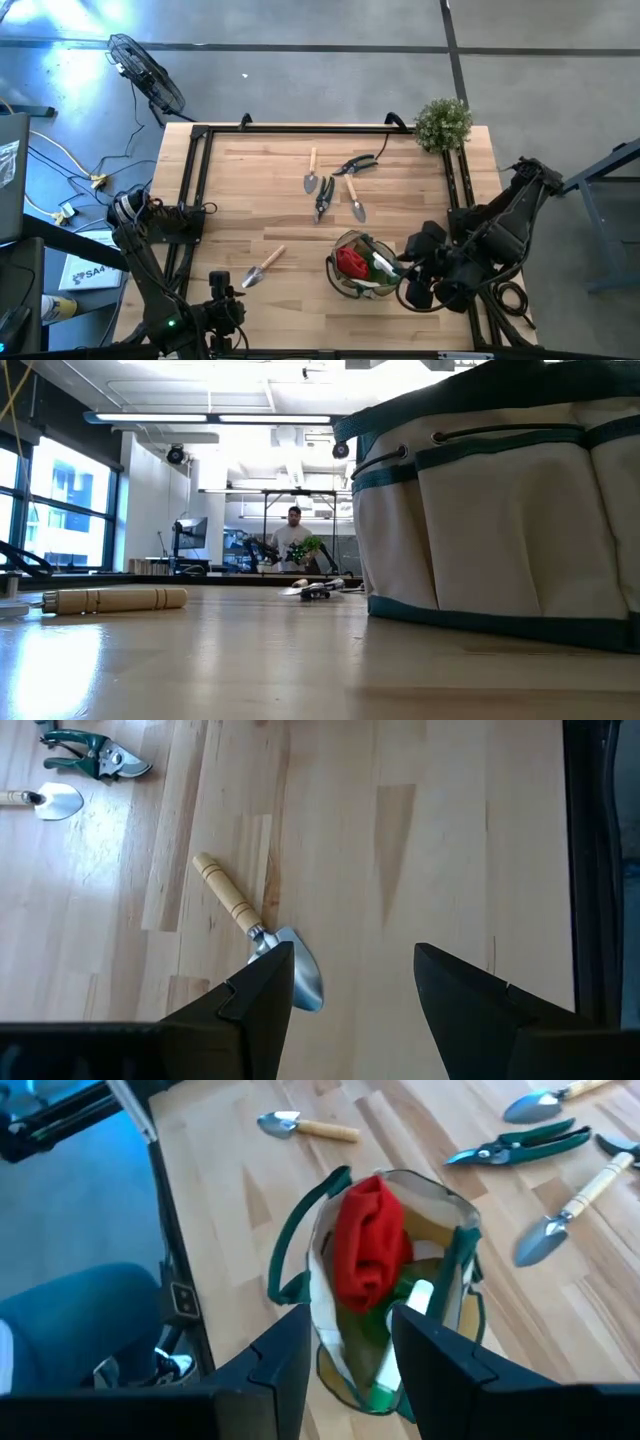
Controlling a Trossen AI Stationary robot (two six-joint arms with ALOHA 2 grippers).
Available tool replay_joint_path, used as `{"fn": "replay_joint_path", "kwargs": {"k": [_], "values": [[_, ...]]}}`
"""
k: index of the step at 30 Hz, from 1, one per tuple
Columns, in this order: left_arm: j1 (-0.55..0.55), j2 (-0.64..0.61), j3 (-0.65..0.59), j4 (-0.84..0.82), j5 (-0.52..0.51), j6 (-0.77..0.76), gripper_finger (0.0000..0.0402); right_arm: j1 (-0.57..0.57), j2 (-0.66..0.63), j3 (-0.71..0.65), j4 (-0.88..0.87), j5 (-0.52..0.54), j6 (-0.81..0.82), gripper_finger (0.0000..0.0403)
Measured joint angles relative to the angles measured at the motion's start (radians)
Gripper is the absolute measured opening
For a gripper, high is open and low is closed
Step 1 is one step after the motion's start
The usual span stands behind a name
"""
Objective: Pick & Place Garden tools in Gardening bag
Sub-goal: Adjust the gardening bag
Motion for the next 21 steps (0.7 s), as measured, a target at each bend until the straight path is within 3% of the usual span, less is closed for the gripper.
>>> {"fn": "replay_joint_path", "kwargs": {"k": [21], "values": [[0.000,-0.001,0.000,0.021,0.001,0.034,0.0198,0.000,0.000,0.000,0.070,0.000,-0.002,0.0133]]}}
